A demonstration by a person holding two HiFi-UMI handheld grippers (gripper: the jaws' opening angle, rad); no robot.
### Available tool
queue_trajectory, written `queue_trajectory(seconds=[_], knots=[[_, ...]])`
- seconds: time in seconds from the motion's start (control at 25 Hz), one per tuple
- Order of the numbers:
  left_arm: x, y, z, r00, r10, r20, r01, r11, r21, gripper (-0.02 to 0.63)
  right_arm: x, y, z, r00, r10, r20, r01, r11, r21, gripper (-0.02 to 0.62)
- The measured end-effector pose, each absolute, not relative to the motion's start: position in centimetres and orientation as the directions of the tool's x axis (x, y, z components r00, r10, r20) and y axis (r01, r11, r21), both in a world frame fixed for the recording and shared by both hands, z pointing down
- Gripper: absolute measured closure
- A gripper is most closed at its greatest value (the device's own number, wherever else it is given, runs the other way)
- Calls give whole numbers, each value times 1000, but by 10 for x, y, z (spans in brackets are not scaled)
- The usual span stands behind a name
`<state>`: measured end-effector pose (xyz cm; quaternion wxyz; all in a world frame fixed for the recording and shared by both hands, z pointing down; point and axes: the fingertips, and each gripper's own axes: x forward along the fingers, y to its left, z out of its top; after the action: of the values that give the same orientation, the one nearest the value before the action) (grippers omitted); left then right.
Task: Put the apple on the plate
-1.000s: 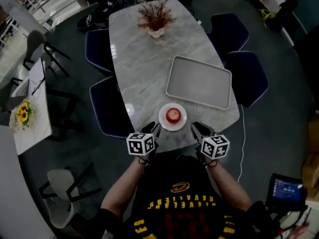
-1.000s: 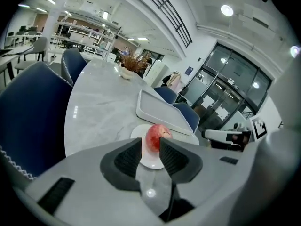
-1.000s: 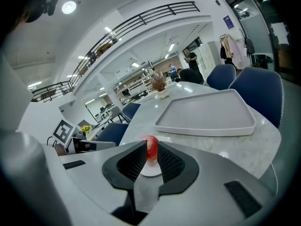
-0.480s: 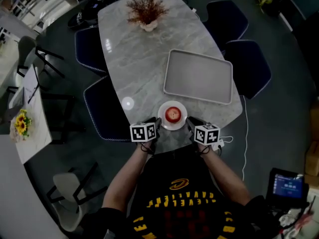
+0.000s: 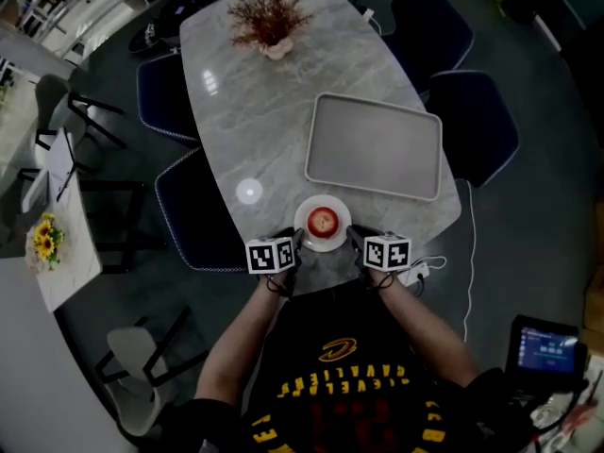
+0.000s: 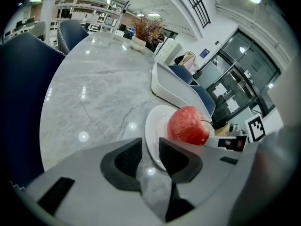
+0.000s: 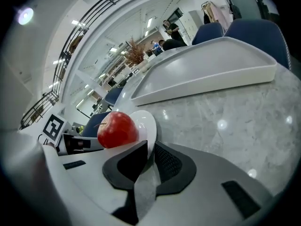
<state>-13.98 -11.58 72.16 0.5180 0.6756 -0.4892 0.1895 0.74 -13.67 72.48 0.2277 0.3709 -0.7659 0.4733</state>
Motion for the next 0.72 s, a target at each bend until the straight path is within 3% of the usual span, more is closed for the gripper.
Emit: queue_trajectory(seconds=[0.16, 0.72], knots=[[-139, -114, 723, 459, -465, 757, -840, 51, 541, 554, 10, -137, 726, -643, -353, 680, -762, 208, -613, 552], [-106, -149, 671, 530, -536, 657, -790, -30, 613, 554, 46, -167, 679, -675, -443, 590, -710, 169, -684, 555]])
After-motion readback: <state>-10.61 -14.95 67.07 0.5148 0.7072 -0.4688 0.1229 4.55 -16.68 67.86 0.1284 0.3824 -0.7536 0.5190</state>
